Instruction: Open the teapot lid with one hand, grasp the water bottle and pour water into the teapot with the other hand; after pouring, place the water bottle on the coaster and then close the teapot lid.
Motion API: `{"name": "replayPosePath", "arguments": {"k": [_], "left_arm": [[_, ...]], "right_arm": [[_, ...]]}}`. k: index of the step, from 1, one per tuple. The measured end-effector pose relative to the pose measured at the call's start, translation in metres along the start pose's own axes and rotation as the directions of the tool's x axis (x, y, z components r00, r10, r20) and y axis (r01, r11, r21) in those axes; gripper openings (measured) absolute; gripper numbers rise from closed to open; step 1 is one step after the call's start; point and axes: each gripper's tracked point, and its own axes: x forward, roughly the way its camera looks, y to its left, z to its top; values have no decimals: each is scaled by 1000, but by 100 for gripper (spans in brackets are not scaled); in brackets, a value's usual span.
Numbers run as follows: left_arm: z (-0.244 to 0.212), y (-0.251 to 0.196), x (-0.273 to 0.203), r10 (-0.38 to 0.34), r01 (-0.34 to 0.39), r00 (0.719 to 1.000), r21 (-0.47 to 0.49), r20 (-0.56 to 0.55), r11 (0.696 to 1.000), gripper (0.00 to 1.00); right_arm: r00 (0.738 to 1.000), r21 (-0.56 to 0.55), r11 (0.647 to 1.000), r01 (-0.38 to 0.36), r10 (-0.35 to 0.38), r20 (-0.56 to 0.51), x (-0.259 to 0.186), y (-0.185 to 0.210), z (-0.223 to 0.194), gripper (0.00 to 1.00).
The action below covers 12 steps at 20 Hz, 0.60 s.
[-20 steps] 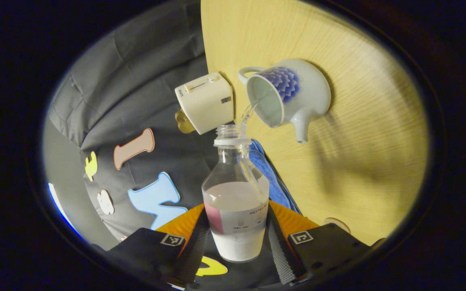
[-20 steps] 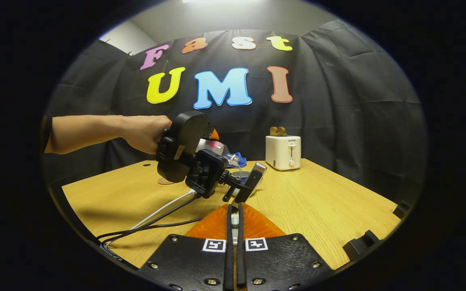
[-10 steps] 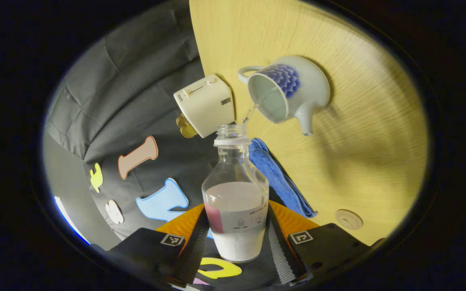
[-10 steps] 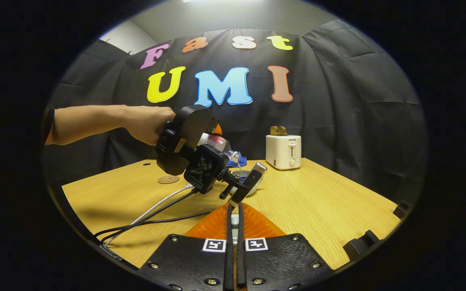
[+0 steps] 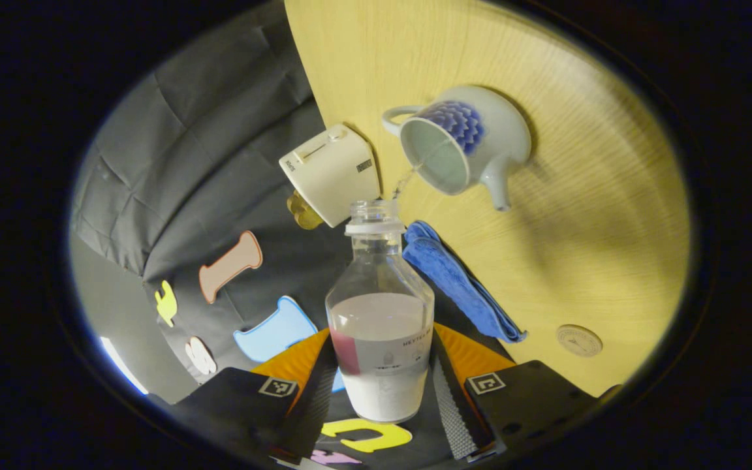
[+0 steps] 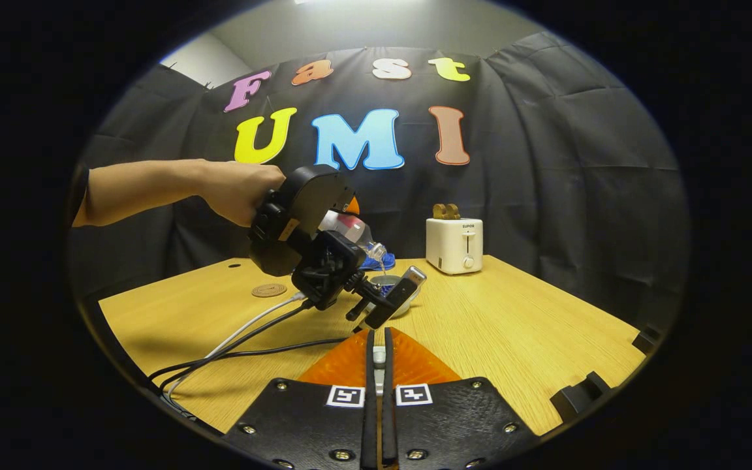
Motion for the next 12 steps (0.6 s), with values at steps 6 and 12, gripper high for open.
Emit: {"name": "replayPosePath", "arguments": {"k": [6, 12], "left_arm": [[5, 5, 0, 4, -4, 1000, 37, 11, 999, 86], [7, 7, 2, -7, 6, 1000, 90, 14, 996, 86]], "right_arm": [[1000, -6, 1000, -6, 6, -1, 0, 2, 1, 3], [1000, 1, 1000, -20, 20, 9, 0, 6, 4, 3]]}}
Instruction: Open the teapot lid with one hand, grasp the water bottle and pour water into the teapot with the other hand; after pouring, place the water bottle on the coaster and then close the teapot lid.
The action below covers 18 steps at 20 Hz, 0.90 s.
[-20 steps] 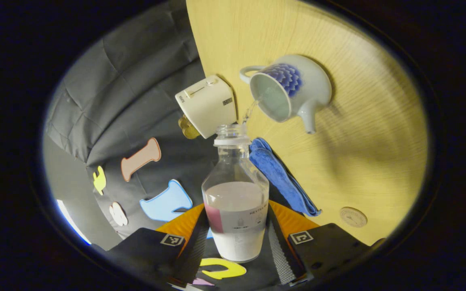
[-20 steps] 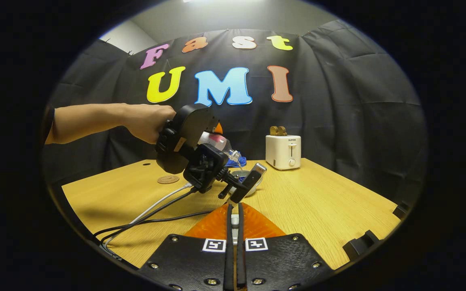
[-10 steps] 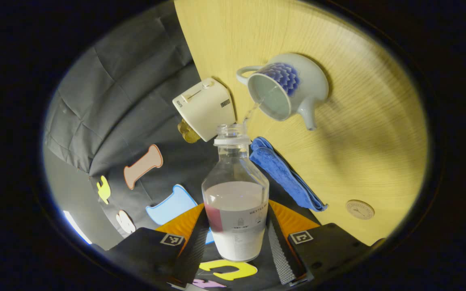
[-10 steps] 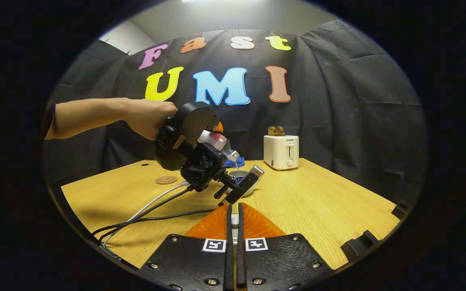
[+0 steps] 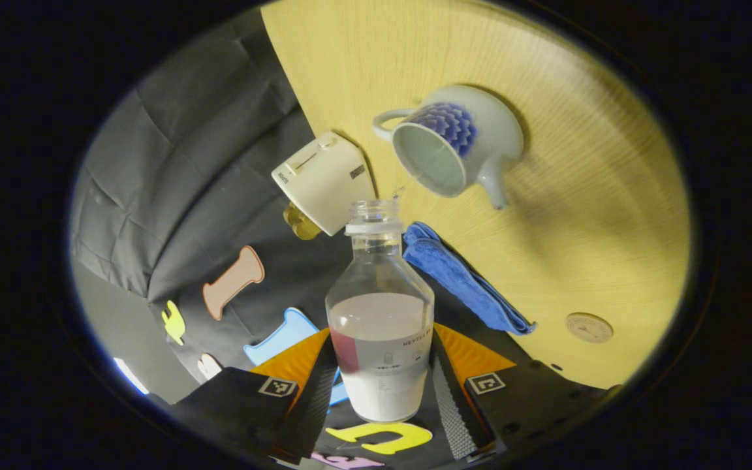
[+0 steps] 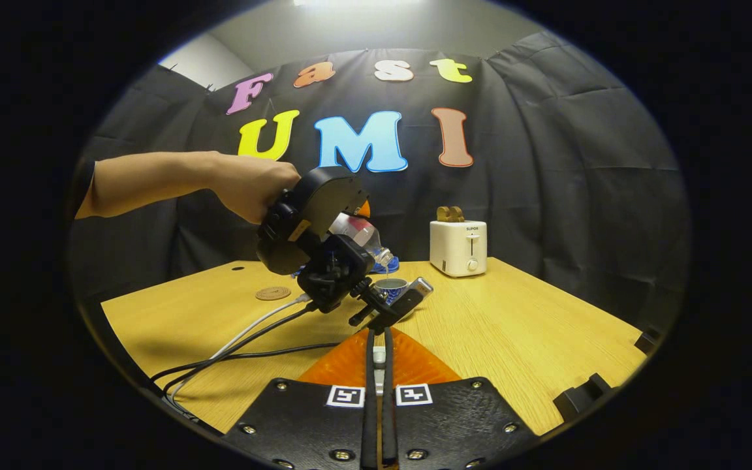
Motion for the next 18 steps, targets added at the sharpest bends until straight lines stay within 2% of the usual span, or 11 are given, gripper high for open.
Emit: {"name": "replayPosePath", "arguments": {"k": [14, 18], "left_arm": [[2, -1, 0, 7, -6, 1000, -28, 7, 1000, 86], [-1, -7, -1, -4, 5, 1000, -91, 10, 996, 86]], "right_arm": [[1000, 11, 1000, 8, -8, -19, 2, -3, -6, 3], [1000, 18, 1000, 8, -8, -22, 1, -3, -7, 3]]}}
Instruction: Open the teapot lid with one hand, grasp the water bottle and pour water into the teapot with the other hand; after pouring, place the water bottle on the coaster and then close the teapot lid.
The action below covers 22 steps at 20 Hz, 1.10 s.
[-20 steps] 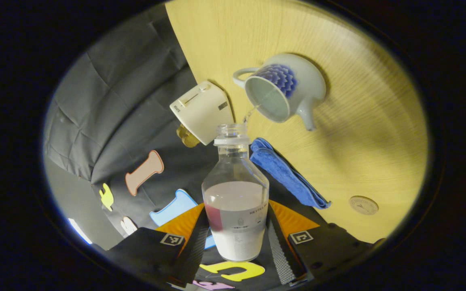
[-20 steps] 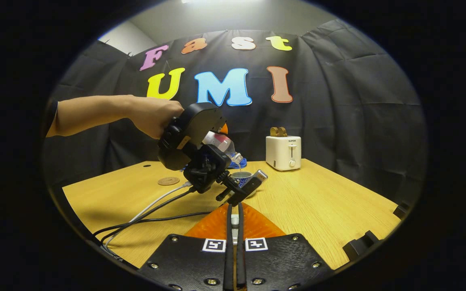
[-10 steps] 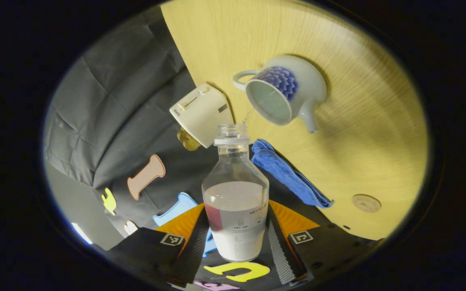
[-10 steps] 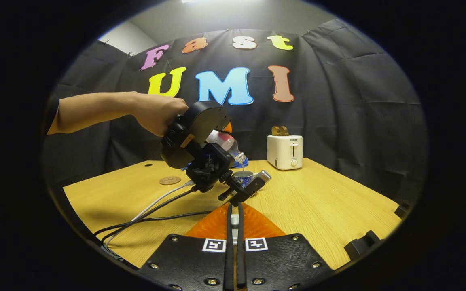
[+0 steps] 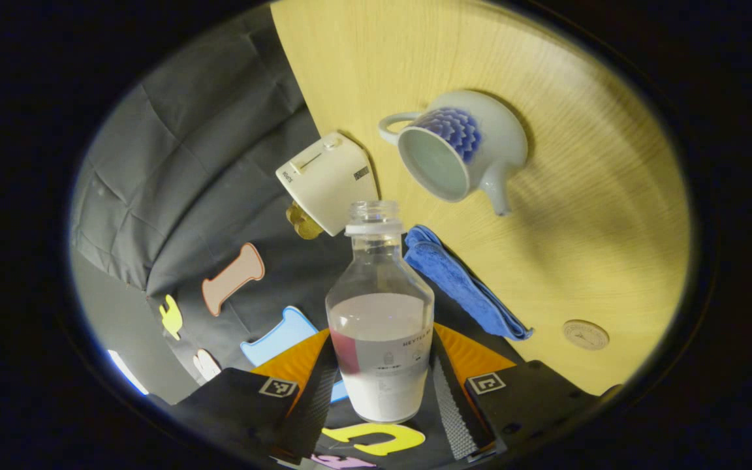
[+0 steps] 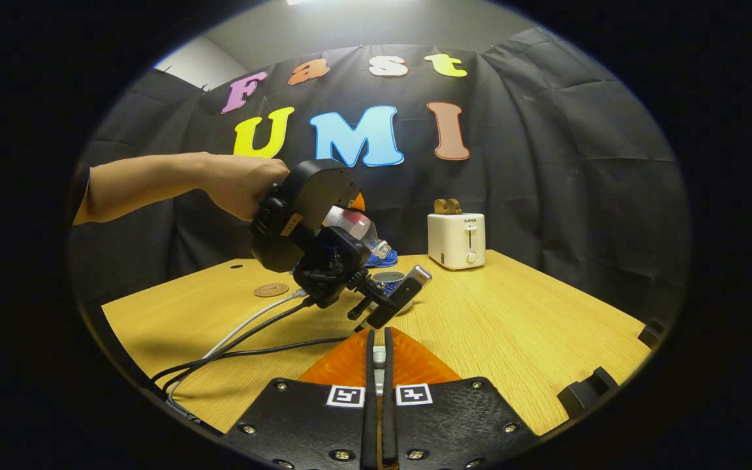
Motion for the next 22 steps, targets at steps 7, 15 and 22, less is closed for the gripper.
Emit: {"name": "replayPosePath", "arguments": {"k": [7, 15, 22], "left_arm": [[2, -25, -5, -11, 24, 999, -257, 51, 966, 87], [-30, -60, -21, 11, 15, 999, -650, 35, 760, 87], [-61, -90, -51, 21, 36, 999, -949, 45, 312, 87]], "right_arm": [[1000, 13, 1000, -12, 12, 14, -3, 3, 3, 3], [998, -23, 999, -29, 30, 52, -3, 11, 15, 3], [996, -67, 996, -65, 69, 62, 13, 28, 30, 3]]}}
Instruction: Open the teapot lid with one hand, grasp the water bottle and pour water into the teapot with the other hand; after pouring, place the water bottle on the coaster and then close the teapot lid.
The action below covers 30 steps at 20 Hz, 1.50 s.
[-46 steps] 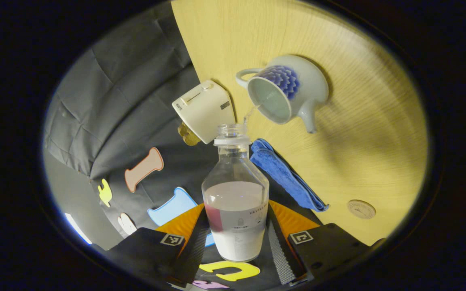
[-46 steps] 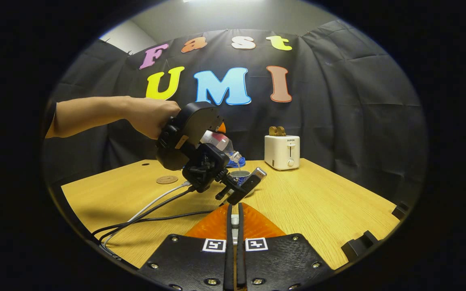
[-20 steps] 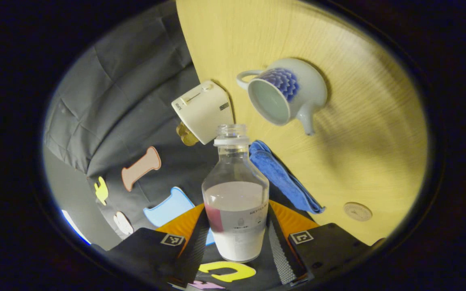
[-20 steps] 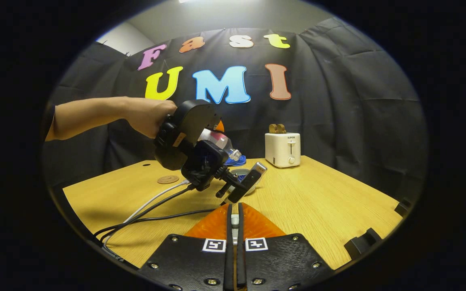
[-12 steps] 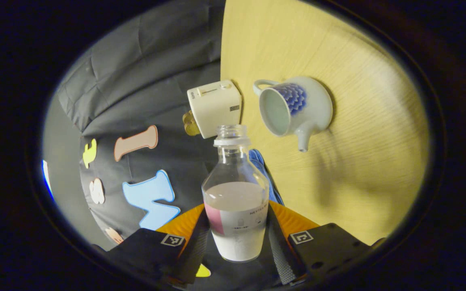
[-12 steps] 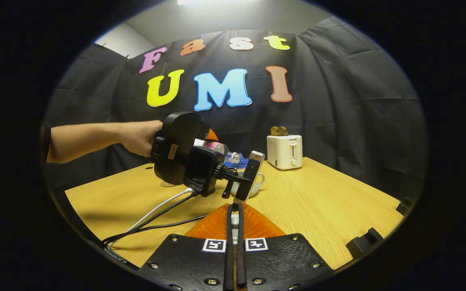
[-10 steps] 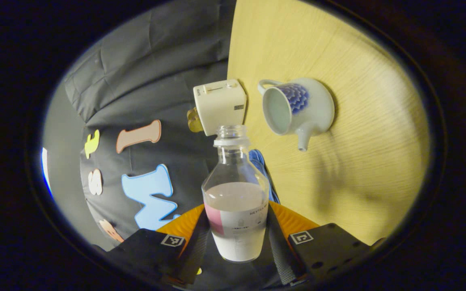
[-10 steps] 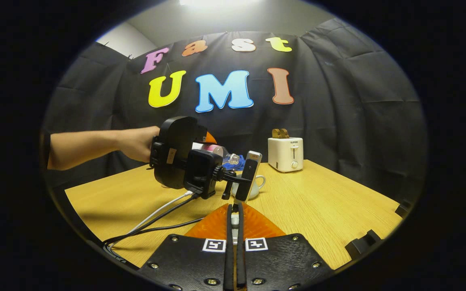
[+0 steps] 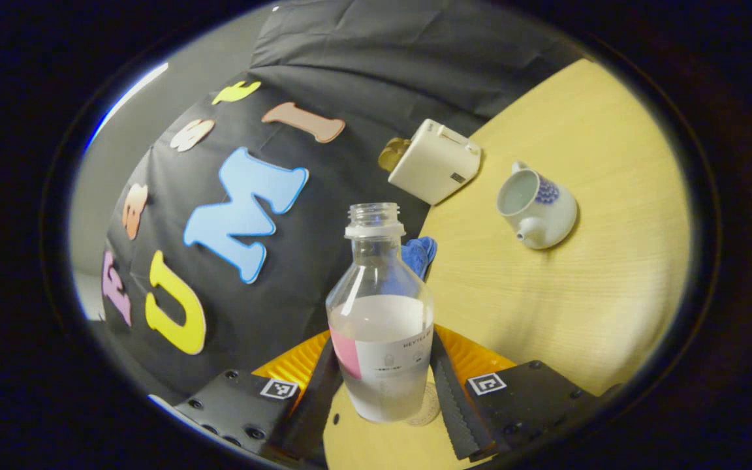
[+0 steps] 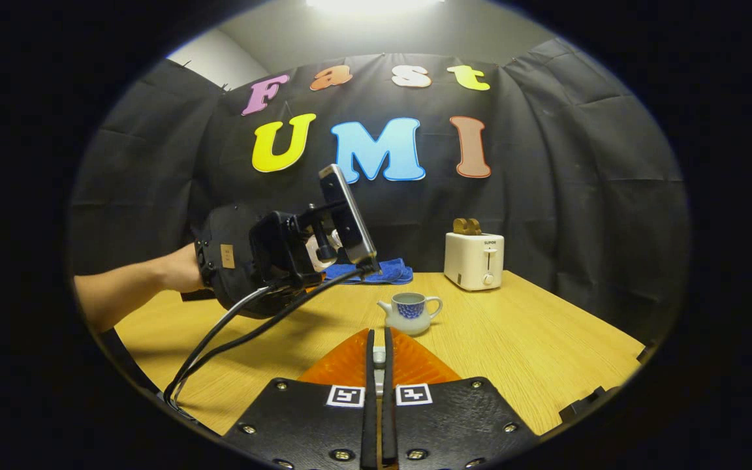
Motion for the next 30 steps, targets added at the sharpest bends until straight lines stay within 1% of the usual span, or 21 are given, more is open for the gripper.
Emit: {"name": "replayPosePath", "arguments": {"k": [1, 3, 5, 6, 8, 9, 11, 12, 13, 15, 18, 20, 21, 23, 25, 30], "left_arm": [[-7, -1, -4, -3, 3, 1000, -78, 2, 997, 87], [-19, 3, -13, 0, 1, 1000, -203, 8, 979, 87], [-28, 14, -20, 19, -11, 1000, -328, 22, 945, 87], [-32, 20, -24, 29, -13, 999, -394, 34, 919, 87], [-37, 36, -30, 55, -15, 997, -523, 62, 852, 87], [-41, 44, -31, 74, -19, 995, -584, 70, 812, 87], [-49, 64, -28, 115, -25, 990, -693, 84, 721, 86], [-56, 75, -26, 144, -39, 986, -730, 82, 682, 86], [-62, 82, -22, 161, -52, 984, -752, 72, 657, 85], [-76, 88, -11, 170, -70, 984, -779, 48, 623, 86], [-87, 91, 4, 152, -44, 987, -831, 49, 555, 86], [-101, 93, 17, 150, -48, 988, -851, 37, 523, 86], [-108, 89, 24, 142, -52, 989, -853, 26, 519, 85], [-123, 84, 37, 144, -91, 989, -836, -14, 541, 85], [-133, 79, 47, 140, -112, 989, -815, -38, 568, 85], [-132, 67, 62, 120, -105, 992, -790, -40, 604, 85]], "right_arm": [[1000, -11, 1000, -4, 4, 8, 3, 2, 3, 3], [1000, -25, 1000, -11, 11, 15, 11, 4, 7, 3], [1000, -27, 1000, -17, 18, 15, 21, 6, 9, 3], [1000, -26, 999, -21, 21, 13, 25, 8, 8, 3], [1000, -23, 999, -27, 27, 4, 33, 10, 7, 3], [1000, -21, 999, -31, 31, -1, 37, 12, 6, 3], [999, -20, 999, -34, 34, -8, 41, 15, 6, 3], [999, -20, 999, -35, 35, -11, 43, 16, 5, 3], [999, -21, 999, -35, 35, -14, 44, 17, 4, 3], [999, -23, 999, -38, 37, -20, 46, 21, 2, 3], [999, -21, 999, -40, 39, -29, 48, 23, 1, 3], [999, -15, 999, -38, 37, -34, 50, 22, -1, 3], [999, -12, 999, -34, 34, -36, 49, 21, -2, 3], [999, -3, 1000, -23, 23, -40, 50, 16, -4, 3], [999, 3, 1000, -22, 22, -49, 51, 14, -6, 3], [998, 14, 1000, -18, 18, -53, 51, 10, -8, 3]]}}
